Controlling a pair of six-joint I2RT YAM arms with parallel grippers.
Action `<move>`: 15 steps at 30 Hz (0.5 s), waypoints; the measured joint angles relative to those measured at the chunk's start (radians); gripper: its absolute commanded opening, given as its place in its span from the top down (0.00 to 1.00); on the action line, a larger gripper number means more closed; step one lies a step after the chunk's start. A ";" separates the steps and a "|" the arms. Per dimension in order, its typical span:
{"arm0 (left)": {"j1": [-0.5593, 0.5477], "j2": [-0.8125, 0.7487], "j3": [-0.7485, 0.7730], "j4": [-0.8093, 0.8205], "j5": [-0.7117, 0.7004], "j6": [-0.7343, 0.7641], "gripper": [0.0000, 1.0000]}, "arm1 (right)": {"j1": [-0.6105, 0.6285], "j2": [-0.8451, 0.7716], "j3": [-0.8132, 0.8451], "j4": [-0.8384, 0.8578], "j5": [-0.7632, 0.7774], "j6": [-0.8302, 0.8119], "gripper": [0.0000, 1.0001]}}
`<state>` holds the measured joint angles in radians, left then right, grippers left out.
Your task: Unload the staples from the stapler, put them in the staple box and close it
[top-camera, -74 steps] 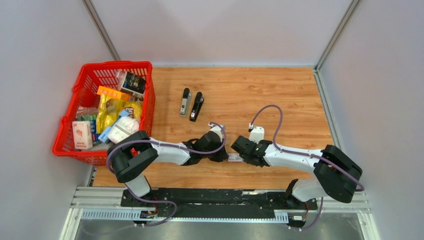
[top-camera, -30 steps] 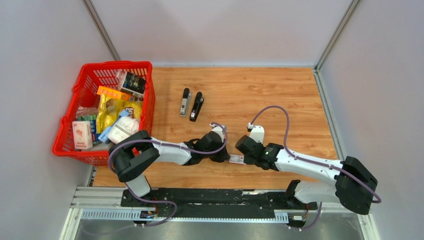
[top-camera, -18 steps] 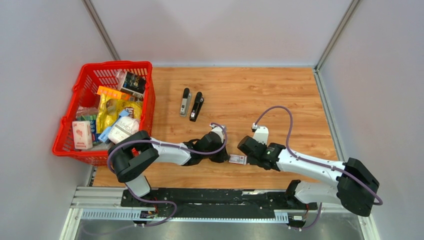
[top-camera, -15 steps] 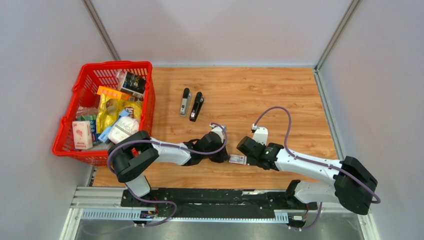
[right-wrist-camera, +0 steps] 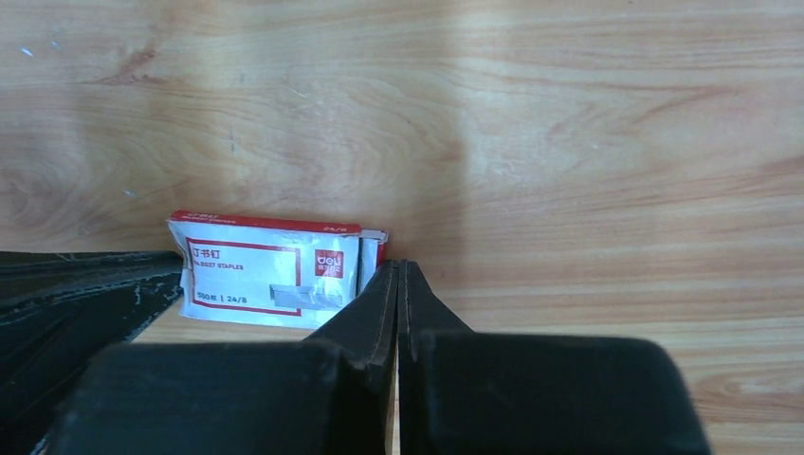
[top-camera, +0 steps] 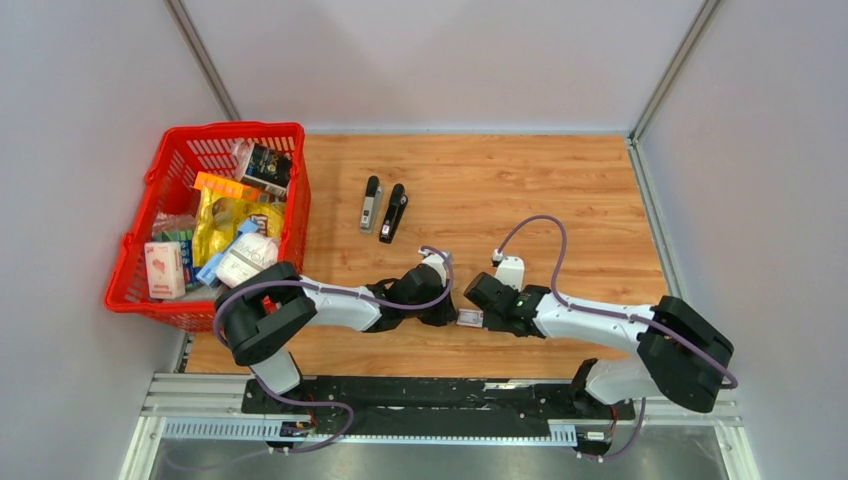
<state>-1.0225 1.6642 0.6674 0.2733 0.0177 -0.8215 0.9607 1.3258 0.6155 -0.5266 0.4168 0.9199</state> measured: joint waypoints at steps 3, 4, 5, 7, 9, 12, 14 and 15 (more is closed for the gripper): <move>0.000 0.000 -0.001 0.002 0.000 0.000 1.00 | 0.000 0.007 0.000 0.023 -0.001 0.000 1.00; 0.000 0.000 -0.002 0.003 0.000 0.000 1.00 | 0.000 0.009 0.000 0.028 -0.001 0.000 1.00; 0.000 0.000 -0.003 0.005 0.000 -0.001 1.00 | 0.000 0.010 0.000 0.034 -0.002 -0.001 1.00; -0.001 0.000 -0.005 0.008 0.000 -0.002 1.00 | 0.000 0.011 0.000 0.041 -0.006 -0.004 1.00; -0.002 0.000 -0.005 0.009 0.000 -0.003 1.00 | -0.001 0.013 0.001 0.049 -0.011 -0.009 1.00; -0.003 0.000 -0.005 0.012 -0.001 -0.003 1.00 | -0.002 0.014 0.001 0.054 -0.016 -0.021 1.00; -0.003 0.000 -0.005 0.012 -0.001 -0.003 1.00 | -0.002 0.014 0.002 0.054 -0.018 -0.029 1.00; -0.004 0.000 -0.005 0.012 -0.002 -0.003 1.00 | -0.002 0.015 0.003 0.053 -0.018 -0.032 1.00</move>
<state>-1.0264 1.6642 0.6628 0.2852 0.0162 -0.8246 0.9585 1.3407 0.6182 -0.4732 0.3988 0.8883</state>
